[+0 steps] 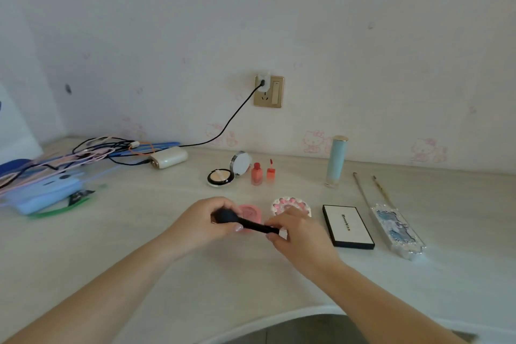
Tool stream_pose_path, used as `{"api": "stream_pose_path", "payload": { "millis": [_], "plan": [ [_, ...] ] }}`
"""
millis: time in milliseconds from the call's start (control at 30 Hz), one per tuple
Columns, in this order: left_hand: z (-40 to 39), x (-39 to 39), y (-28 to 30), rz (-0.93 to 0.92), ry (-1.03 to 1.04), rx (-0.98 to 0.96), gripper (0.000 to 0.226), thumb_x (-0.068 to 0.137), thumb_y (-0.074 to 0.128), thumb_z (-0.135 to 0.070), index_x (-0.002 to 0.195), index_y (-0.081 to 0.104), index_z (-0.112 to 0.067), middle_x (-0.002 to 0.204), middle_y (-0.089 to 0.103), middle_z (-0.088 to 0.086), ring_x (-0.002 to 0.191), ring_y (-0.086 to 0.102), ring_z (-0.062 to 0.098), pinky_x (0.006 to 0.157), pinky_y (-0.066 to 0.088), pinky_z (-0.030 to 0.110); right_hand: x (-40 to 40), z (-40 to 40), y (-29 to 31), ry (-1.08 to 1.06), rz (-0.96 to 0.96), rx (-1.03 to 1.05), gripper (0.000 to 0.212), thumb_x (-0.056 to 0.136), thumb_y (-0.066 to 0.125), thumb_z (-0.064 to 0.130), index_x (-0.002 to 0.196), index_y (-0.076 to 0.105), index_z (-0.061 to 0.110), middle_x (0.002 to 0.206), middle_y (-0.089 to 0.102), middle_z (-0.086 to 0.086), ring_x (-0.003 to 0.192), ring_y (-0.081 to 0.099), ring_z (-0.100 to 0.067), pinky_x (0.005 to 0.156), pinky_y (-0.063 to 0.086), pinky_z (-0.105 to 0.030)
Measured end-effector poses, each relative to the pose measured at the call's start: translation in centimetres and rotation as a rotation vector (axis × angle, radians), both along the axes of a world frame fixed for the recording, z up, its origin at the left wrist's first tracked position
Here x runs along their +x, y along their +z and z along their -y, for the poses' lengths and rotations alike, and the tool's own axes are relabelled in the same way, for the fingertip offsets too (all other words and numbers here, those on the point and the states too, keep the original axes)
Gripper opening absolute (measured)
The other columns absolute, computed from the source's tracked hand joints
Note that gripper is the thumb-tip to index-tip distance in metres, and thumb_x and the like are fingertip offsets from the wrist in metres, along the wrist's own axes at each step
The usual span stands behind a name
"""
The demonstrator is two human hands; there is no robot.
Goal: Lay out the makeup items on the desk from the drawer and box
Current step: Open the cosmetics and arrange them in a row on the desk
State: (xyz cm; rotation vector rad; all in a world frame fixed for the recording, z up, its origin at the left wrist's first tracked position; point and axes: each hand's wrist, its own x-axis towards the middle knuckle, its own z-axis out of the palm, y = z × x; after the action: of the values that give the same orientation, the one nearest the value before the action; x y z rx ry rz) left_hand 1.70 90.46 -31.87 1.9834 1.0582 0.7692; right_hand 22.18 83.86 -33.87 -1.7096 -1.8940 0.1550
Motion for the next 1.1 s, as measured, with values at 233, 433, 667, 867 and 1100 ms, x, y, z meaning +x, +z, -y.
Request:
{"api": "stream_pose_path", "payload": {
  "millis": [233,433,667,867,1100],
  "plan": [
    [0.5,-3.2,-2.4,-0.187,0.088,0.102,0.02,0.076,0.075,-0.022,0.088,0.066,-0.036,0.088,0.067,-0.012,0.073,0.06,0.003,0.073,0.049,0.02,-2.7,-0.2,-1.9,0.045,-0.015,-0.089,0.025,0.088,0.057,0.03,0.112,0.064,0.032,0.105,0.055,0.009,0.077,0.046,-0.004,0.07,0.041,-0.02],
    [0.1,-3.0,-3.1,-0.224,0.133,0.115,0.018,0.077,0.074,-0.025,0.093,0.068,-0.031,0.095,0.065,-0.014,0.092,0.061,0.007,0.087,0.05,0.029,-3.0,-1.1,-2.1,-0.003,0.024,-0.116,0.025,0.088,0.055,0.031,0.11,0.065,0.035,0.106,0.055,0.009,0.092,0.054,-0.01,0.075,0.046,-0.027],
    [-0.1,-2.9,-3.5,-0.266,0.14,0.145,0.022,0.078,0.073,-0.026,0.099,0.067,-0.029,0.096,0.061,-0.016,0.097,0.059,0.007,0.09,0.049,0.03,-3.0,-1.3,-2.6,-0.029,0.056,-0.121,0.028,0.088,0.054,0.034,0.114,0.063,0.035,0.112,0.054,0.011,0.097,0.056,-0.01,0.071,0.042,-0.024],
    [-0.3,-2.6,-2.5,-0.067,0.193,0.123,0.023,0.079,0.073,-0.016,0.095,0.064,-0.03,0.101,0.064,-0.018,0.094,0.06,-0.004,0.075,0.045,0.011,-2.8,-0.9,-2.4,0.008,-0.081,-0.105,0.03,0.087,0.058,0.033,0.115,0.06,0.042,0.107,0.05,0.015,0.078,0.05,0.001,0.071,0.04,-0.017],
    [-0.2,0.6,0.8,0.047,0.117,0.162,0.029,0.081,0.069,-0.011,0.083,0.063,-0.039,0.092,0.068,-0.019,0.08,0.061,-0.011,0.067,0.043,0.001,-0.1,0.5,-0.8,-0.048,-0.253,-0.042,0.02,0.086,0.063,0.025,0.102,0.066,0.036,0.099,0.053,0.019,0.079,0.054,0.004,0.066,0.038,-0.002]
  ]
}}
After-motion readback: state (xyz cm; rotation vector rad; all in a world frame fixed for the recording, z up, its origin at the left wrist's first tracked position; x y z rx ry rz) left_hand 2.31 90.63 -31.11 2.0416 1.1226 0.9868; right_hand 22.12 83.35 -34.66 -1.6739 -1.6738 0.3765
